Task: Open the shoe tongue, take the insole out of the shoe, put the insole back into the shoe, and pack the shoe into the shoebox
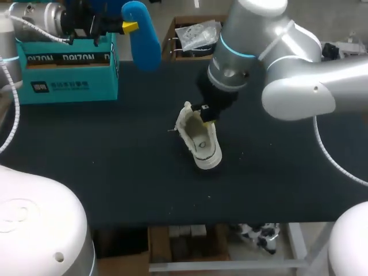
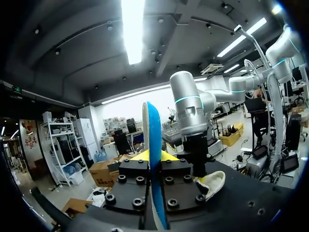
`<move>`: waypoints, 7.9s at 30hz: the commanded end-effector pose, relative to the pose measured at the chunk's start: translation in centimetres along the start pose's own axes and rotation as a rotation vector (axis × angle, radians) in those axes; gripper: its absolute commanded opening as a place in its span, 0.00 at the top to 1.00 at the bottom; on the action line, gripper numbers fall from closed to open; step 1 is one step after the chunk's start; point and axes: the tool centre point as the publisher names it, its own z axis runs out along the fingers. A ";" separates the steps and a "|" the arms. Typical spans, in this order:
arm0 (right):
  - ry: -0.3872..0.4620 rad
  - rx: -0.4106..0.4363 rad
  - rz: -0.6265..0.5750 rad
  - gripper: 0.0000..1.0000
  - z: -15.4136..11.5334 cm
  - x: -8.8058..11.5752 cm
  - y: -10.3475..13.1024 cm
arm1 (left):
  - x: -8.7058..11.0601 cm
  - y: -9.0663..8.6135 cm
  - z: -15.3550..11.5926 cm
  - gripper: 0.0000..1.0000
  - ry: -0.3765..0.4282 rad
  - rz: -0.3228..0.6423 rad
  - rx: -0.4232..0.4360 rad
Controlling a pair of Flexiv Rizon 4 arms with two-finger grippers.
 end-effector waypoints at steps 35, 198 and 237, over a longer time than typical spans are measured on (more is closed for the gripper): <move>0.076 -0.214 0.069 0.00 1.6 -2.4 -2.9 | 0.0 1.7 0.8 1.00 0.196 -0.042 0.007; 0.975 0.758 1.438 0.00 -8.5 -5.0 -8.1 | 17.5 0.3 14.6 1.00 0.052 -0.477 0.098; 1.044 0.862 1.482 0.91 -7.3 -0.3 -6.5 | 20.1 4.9 21.7 1.00 0.093 -0.032 0.100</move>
